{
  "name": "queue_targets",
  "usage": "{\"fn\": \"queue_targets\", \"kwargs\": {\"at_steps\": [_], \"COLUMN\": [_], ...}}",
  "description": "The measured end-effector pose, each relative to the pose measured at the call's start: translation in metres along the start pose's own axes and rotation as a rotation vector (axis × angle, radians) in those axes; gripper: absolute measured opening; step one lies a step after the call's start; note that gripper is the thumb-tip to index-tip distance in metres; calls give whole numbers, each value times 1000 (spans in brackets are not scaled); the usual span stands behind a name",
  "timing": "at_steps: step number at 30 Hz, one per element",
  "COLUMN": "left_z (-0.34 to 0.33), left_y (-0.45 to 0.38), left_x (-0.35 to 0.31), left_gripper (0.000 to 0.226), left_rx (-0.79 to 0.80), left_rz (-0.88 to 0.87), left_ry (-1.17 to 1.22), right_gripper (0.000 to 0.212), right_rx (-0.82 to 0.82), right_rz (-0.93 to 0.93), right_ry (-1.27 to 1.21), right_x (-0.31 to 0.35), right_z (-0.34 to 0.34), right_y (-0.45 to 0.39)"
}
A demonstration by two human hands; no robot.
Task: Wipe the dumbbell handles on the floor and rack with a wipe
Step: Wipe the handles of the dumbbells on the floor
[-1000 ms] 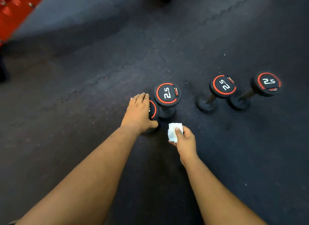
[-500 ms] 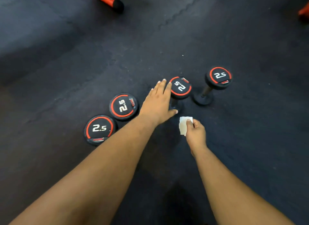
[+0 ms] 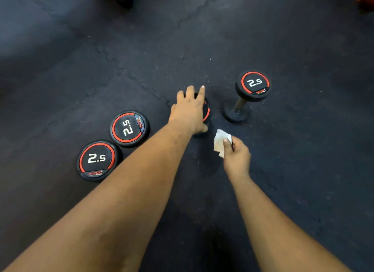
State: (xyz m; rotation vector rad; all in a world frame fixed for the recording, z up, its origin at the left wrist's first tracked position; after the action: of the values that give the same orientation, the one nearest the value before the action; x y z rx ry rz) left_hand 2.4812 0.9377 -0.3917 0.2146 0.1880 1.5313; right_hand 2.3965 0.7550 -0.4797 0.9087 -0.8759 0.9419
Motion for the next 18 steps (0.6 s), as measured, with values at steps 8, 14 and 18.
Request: {"fn": "queue_targets", "kwargs": {"at_steps": [8, 14, 18], "left_z": [-81, -153, -168], "left_y": [126, 197, 212], "left_x": [33, 64, 87], "left_gripper": [105, 112, 113], "left_rx": [-221, -62, -21], "left_rz": [139, 399, 411], "left_ry": [137, 468, 484], "right_gripper": [28, 46, 51], "right_rx": [110, 524, 734], "right_rz": [263, 589, 800], "right_ry": [-20, 252, 462], "right_x": [26, 16, 4], "right_z": [-37, -96, -127], "right_y": [30, 75, 105]}}
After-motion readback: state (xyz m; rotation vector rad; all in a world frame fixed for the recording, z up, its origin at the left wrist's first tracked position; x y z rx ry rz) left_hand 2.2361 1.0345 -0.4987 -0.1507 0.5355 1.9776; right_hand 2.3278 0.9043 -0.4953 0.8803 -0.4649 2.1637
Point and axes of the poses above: each hand's wrist, its own y-axis away from the middle knuckle, its own z-axis out of the back of the hand, x = y × z, the point moved 6 cm from there along -y, towards the middle knuckle, and after that the axes turned 12 degrees about -y, right-handed, at the moved point
